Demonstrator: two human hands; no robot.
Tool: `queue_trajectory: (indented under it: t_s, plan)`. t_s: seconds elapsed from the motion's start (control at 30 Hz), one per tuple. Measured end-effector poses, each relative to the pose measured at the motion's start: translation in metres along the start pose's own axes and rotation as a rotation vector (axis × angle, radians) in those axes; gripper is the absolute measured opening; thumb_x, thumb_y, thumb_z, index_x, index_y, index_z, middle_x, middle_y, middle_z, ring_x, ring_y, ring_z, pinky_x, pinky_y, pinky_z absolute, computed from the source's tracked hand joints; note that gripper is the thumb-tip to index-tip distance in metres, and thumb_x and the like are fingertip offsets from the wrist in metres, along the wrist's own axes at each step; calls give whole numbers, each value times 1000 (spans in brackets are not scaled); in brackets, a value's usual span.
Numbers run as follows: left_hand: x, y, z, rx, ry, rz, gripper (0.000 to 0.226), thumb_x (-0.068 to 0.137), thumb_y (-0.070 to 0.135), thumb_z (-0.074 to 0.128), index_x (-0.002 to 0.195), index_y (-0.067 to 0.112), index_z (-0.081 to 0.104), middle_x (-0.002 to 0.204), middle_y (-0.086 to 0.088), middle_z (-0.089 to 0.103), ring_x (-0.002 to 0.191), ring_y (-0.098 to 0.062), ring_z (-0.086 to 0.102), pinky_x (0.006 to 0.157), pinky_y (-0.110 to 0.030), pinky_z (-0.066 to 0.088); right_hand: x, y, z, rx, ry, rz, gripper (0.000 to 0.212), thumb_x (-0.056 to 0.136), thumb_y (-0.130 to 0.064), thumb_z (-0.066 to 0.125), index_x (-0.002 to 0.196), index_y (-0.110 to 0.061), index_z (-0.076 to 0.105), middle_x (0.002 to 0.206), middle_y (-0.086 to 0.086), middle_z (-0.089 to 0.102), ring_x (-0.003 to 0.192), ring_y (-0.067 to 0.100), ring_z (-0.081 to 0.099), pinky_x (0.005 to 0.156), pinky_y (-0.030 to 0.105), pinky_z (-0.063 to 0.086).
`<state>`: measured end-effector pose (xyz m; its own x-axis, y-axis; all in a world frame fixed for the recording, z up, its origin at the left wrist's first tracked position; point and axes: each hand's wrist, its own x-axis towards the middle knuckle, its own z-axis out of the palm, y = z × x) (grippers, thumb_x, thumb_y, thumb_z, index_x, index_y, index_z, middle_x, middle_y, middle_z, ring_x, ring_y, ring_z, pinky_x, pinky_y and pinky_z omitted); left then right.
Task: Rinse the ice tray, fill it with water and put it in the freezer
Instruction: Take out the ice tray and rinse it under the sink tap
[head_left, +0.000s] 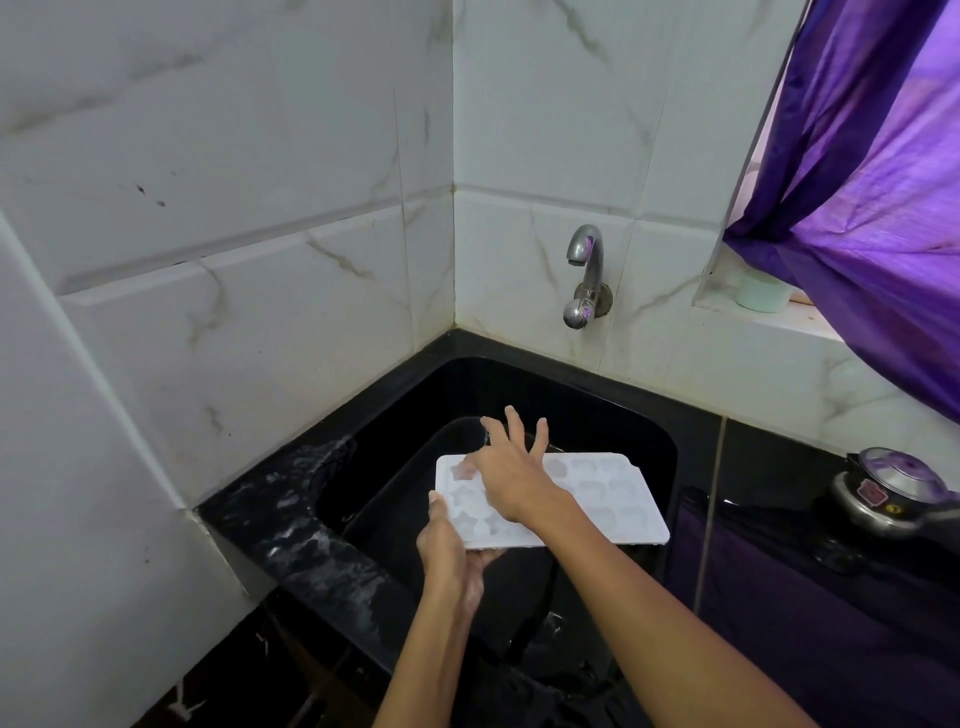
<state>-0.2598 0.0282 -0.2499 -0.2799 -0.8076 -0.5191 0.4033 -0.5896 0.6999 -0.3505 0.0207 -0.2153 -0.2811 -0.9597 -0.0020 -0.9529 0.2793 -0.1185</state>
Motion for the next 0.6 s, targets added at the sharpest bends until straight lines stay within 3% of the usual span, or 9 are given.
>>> queue_trajectory:
  t_s: [0.6]
  plan:
    - [6, 0, -5, 17, -5, 21, 36, 100, 38, 39, 91, 12, 62, 81, -12, 70, 79, -30, 67, 67, -47, 55, 4, -9, 5, -22, -38, -5, 51, 83, 8, 60, 125, -21, 60, 156, 14, 18, 147, 38, -11, 111, 63, -11]
